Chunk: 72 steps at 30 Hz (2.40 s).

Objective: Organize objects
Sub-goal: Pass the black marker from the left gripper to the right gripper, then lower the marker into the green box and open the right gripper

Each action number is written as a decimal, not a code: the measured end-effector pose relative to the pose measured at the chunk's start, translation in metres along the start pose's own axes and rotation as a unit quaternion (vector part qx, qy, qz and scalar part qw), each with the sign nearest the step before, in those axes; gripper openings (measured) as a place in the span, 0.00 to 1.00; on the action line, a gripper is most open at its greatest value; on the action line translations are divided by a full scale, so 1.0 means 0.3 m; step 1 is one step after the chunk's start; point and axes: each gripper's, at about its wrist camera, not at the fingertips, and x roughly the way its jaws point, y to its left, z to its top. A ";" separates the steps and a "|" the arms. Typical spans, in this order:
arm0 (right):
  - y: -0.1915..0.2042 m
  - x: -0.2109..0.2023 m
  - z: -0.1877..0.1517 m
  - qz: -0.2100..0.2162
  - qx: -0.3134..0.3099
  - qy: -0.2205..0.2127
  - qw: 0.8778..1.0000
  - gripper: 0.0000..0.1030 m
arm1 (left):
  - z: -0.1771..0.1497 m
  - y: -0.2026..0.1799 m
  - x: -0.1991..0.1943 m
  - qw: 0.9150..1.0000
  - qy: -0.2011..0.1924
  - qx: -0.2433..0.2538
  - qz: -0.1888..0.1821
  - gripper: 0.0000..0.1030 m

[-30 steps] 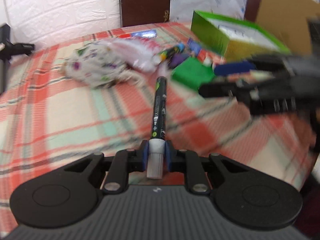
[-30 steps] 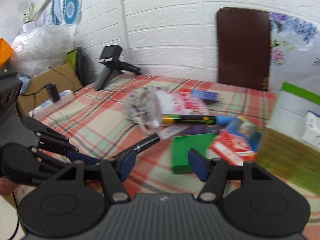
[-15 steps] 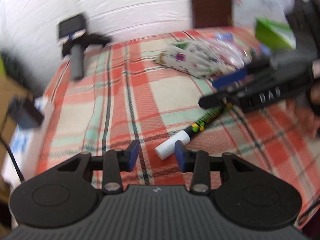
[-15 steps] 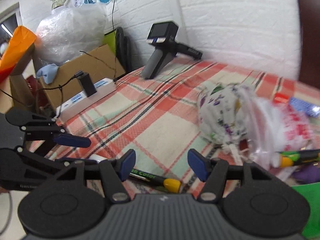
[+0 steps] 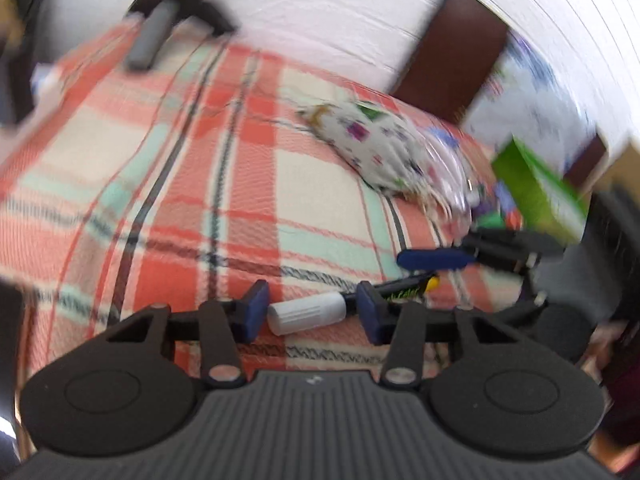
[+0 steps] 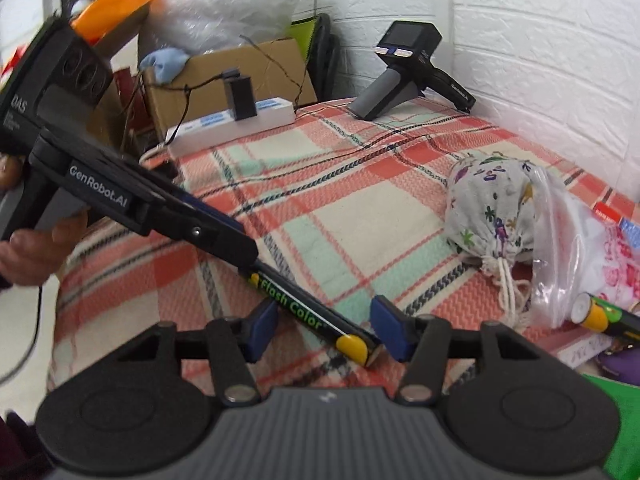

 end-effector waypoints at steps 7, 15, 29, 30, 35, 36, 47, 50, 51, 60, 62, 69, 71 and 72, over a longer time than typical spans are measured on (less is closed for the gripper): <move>0.039 -0.092 -0.071 -0.026 -0.046 0.007 0.999 0.36 | -0.105 -0.221 0.023 0.963 -0.008 0.265 0.052 0.45; 0.064 -0.311 -0.244 -0.132 -0.091 0.034 0.986 0.28 | -0.112 -0.464 0.109 0.938 -0.005 0.346 -0.018 0.43; -0.111 -0.771 -0.632 -0.289 0.031 0.069 0.954 0.28 | -0.180 -1.052 0.280 0.862 0.002 0.488 -0.138 0.39; -0.113 -0.782 -0.642 -0.294 0.034 0.069 0.953 0.28 | -0.178 -1.065 0.285 0.860 0.004 0.490 -0.140 0.39; -0.133 -0.805 -0.672 -0.297 0.042 0.060 0.952 0.28 | -0.181 -1.102 0.290 0.855 0.011 0.499 -0.138 0.39; -0.135 -0.806 -0.674 -0.296 0.042 0.058 0.953 0.28 | -0.179 -1.102 0.289 0.855 0.013 0.499 -0.138 0.39; -0.166 -0.871 -0.542 -0.398 -0.016 -0.001 0.917 0.27 | 0.050 -1.143 0.184 0.851 -0.099 0.499 -0.128 0.38; -0.252 -0.862 -0.463 -0.446 -0.040 -0.015 0.894 0.27 | 0.147 -1.174 0.217 0.855 -0.123 0.492 -0.111 0.39; -0.282 -0.842 -0.438 -0.458 -0.040 -0.015 0.888 0.27 | 0.179 -1.190 0.242 0.858 -0.125 0.486 -0.108 0.39; -0.504 -0.719 -0.388 -0.459 0.017 0.010 0.888 0.34 | 0.238 -1.228 0.503 0.895 -0.057 0.435 -0.082 0.43; -0.498 -0.725 -0.387 -0.466 0.020 0.006 0.885 0.33 | 0.248 -1.203 0.513 0.905 -0.044 0.416 -0.081 0.43; -0.325 -0.732 -0.399 -0.451 0.041 -0.047 0.890 0.32 | 0.247 -1.044 0.361 0.927 -0.066 0.360 -0.084 0.43; -0.261 -0.731 -0.394 -0.432 0.053 -0.074 0.897 0.32 | 0.238 -0.957 0.303 0.934 -0.074 0.340 -0.076 0.43; -0.223 -0.723 -0.396 -0.420 0.059 -0.081 0.902 0.32 | 0.229 -0.910 0.280 0.939 -0.073 0.330 -0.071 0.43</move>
